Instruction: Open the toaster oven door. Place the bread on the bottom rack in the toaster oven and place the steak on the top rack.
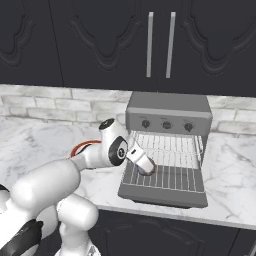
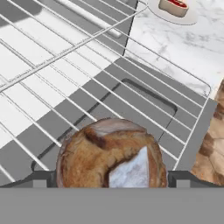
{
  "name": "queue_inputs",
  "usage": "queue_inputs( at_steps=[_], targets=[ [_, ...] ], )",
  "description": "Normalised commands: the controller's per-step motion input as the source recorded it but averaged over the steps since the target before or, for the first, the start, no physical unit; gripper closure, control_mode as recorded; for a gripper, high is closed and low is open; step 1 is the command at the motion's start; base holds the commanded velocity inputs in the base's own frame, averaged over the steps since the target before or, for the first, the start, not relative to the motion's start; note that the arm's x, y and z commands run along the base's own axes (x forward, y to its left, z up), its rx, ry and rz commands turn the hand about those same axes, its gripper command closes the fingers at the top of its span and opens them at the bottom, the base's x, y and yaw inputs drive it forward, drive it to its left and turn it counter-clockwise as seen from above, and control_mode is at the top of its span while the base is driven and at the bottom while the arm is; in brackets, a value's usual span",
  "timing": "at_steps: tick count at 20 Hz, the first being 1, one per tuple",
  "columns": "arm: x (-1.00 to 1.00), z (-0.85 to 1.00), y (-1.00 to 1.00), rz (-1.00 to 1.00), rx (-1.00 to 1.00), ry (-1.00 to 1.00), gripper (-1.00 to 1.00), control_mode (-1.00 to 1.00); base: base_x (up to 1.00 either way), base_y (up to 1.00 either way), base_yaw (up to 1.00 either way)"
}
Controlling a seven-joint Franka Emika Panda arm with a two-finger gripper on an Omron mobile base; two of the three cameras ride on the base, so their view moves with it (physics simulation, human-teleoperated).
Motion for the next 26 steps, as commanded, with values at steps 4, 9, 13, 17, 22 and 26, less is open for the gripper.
queue_inputs(
  at_steps=[4, 9, 13, 17, 22, 26],
  targets=[
    [0.15, 0.0, -0.53, -0.26, -0.06, 0.0, 1.0, -1.0, 0.0, 0.0, 0.0],
    [0.2, 0.0, -0.43, -0.21, -0.04, 0.0, 1.0, -1.0, 0.0, 0.0, 0.0],
    [0.22, 0.0, -0.41, -0.17, -0.03, 0.0, 1.0, -1.0, 0.0, 0.0, 0.0],
    [0.21, 0.0, -0.4, -0.15, -0.02, 0.0, 1.0, -1.0, 0.0, 0.0, 0.0],
    [0.17, 0.0, -0.34, -0.12, -0.03, 0.0, 1.0, -1.0, 0.0, 0.0, 0.0],
    [-0.01, -0.12, -0.17, -0.09, 0.0, 0.0, 1.0, -1.0, 0.0, 0.0, 0.0]
  ],
)
